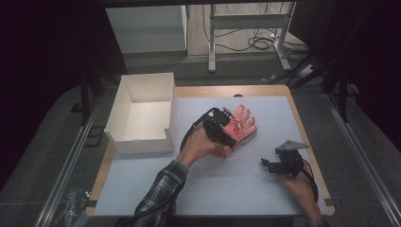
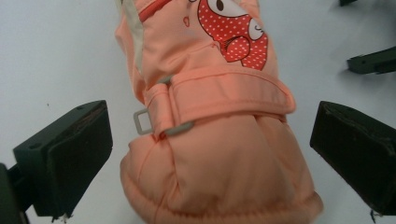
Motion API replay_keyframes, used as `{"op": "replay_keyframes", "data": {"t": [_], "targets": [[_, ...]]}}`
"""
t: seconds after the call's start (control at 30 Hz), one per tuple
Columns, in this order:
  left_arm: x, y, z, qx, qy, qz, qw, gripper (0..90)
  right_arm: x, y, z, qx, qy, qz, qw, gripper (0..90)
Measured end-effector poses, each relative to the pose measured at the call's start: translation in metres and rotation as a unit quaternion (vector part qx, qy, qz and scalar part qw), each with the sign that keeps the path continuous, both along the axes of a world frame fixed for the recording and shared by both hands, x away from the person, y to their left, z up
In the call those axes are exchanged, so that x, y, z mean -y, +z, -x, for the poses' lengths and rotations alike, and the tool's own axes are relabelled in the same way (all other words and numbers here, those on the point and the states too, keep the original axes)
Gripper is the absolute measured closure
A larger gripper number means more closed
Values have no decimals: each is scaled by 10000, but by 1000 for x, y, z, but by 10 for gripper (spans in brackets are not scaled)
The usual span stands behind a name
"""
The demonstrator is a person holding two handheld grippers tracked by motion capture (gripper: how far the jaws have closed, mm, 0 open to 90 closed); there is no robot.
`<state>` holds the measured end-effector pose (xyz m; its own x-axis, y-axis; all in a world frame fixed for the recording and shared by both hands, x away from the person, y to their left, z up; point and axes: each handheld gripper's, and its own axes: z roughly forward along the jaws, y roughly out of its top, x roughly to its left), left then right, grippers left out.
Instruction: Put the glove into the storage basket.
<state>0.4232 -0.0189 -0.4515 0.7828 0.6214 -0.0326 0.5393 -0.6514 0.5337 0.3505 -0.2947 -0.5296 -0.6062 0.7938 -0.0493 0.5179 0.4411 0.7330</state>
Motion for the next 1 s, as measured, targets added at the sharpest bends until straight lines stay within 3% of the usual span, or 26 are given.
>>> {"op": "replay_keyframes", "data": {"t": [0.37, 0.53, 0.73, 1.0], "targets": [[13, -17, -10, -238, 22, -281, 9993, 0, 0, 0, 0, -3, 0, -4, 10000, 235], [19, -32, -13, -351, 30, -526, 9980, 0, 0, 0, 0, -2, -5, -3, 10000, 235], [21, -43, -16, -530, 32, -656, 9964, 0, 0, 0, 0, -5, 3, -2, 10000, 235], [23, -56, -17, -714, 135, -620, 9954, 0, 0, 0, 0, -2, -4, 1, 10000, 235]]}}
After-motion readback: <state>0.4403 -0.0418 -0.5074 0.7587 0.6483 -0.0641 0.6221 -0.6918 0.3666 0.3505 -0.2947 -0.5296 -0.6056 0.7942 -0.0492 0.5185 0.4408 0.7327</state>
